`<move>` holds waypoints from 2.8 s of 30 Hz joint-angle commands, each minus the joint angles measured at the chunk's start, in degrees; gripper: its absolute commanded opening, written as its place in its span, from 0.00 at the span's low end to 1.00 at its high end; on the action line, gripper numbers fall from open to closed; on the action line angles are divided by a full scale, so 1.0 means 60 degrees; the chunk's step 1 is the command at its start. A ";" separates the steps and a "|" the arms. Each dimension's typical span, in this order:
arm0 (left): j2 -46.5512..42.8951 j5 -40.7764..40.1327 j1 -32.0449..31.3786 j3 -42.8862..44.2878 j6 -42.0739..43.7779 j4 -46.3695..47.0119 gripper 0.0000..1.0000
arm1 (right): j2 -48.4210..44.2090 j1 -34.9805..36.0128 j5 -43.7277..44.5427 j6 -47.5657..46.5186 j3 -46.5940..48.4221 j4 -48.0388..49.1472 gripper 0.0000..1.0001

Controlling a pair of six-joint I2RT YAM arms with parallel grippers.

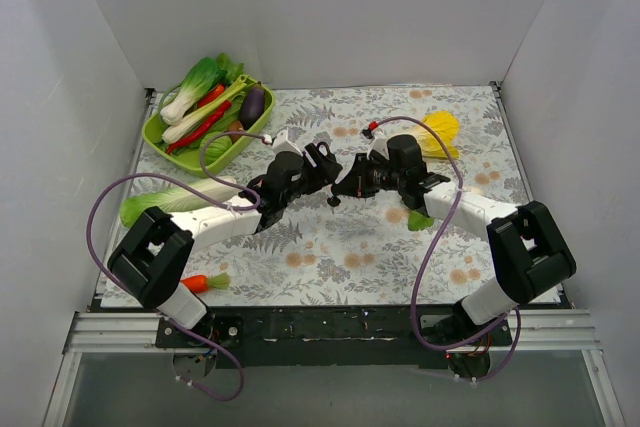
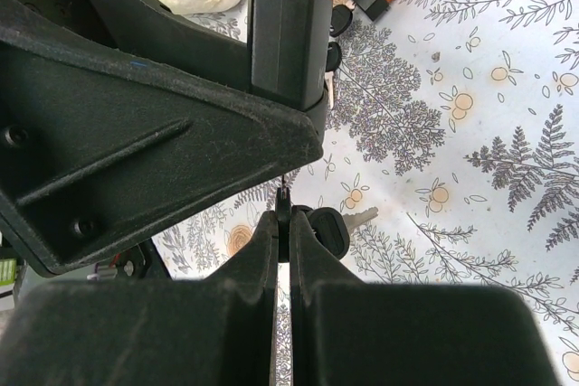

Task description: Unlock with the key

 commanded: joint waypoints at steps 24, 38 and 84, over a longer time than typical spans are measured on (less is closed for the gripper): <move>0.0062 0.0961 -0.0811 0.0455 -0.0397 -0.0583 0.00 | -0.0411 -0.0345 0.2532 -0.0375 0.0361 0.2939 0.01; 0.0003 0.1049 -0.0870 0.0469 -0.0968 -0.0539 0.00 | -0.0968 -0.0345 0.3660 0.0035 -0.0665 0.4697 0.01; -0.1608 0.4199 -0.0899 -0.1274 0.1331 0.4881 0.00 | -0.1525 -0.1092 0.0746 0.2891 -0.0885 0.6470 0.01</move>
